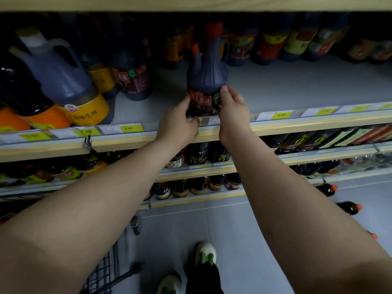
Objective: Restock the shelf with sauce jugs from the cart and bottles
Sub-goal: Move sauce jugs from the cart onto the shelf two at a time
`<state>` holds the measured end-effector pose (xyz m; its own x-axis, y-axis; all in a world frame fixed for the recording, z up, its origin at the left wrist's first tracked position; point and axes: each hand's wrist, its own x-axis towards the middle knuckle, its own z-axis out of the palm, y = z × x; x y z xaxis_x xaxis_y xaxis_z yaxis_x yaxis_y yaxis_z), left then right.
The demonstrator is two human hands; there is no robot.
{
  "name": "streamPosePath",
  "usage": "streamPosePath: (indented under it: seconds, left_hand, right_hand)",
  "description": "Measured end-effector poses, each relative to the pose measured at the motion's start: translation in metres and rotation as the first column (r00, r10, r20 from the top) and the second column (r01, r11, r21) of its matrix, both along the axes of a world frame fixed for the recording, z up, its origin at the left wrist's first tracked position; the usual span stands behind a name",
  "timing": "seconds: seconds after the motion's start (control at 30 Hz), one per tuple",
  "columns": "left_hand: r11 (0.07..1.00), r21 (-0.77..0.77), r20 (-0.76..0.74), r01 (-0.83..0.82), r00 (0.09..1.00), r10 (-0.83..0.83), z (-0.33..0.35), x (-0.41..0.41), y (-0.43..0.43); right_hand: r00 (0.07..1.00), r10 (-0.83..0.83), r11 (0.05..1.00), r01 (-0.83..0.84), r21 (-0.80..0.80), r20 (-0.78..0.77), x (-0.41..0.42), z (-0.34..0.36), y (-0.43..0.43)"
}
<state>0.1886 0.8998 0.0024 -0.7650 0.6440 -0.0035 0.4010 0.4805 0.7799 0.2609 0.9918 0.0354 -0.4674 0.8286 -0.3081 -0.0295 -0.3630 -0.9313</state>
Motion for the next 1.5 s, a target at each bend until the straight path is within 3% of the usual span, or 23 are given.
streamPosePath:
  seconds: [0.43,0.73,0.93,1.07,1.23,1.5]
  left_hand:
    - [0.986,-0.032,-0.186,-0.165,0.970,0.156,-0.004,-0.041,-0.095]
    - [0.971,-0.026,-0.165,-0.239,0.959,0.231,-0.007,-0.058,-0.144]
    - [0.988,-0.017,-0.201,-0.153,0.969,0.147,0.000,-0.056,-0.163]
    - [0.987,0.019,-0.144,-0.161,0.976,0.162,0.012,-0.044,-0.177]
    - [0.989,0.117,-0.018,-0.086,0.996,0.088,0.039,-0.014,-0.216]
    - [0.991,0.068,-0.008,0.117,0.993,-0.117,0.069,0.043,-0.301]
  right_hand:
    - [0.980,0.197,0.979,-0.198,0.048,0.025,-0.062,-0.006,-0.069]
    - [0.950,0.312,0.946,-0.311,0.088,0.007,-0.093,-0.011,-0.109]
    - [0.950,0.310,0.938,-0.313,0.147,0.042,-0.095,-0.011,-0.116]
    - [0.928,0.324,0.885,-0.366,0.288,0.185,-0.075,-0.005,-0.133]
    - [0.875,0.332,0.800,-0.459,0.387,0.351,-0.017,0.016,-0.176]
    - [0.857,0.343,0.772,-0.490,0.404,0.384,0.075,0.053,-0.245]
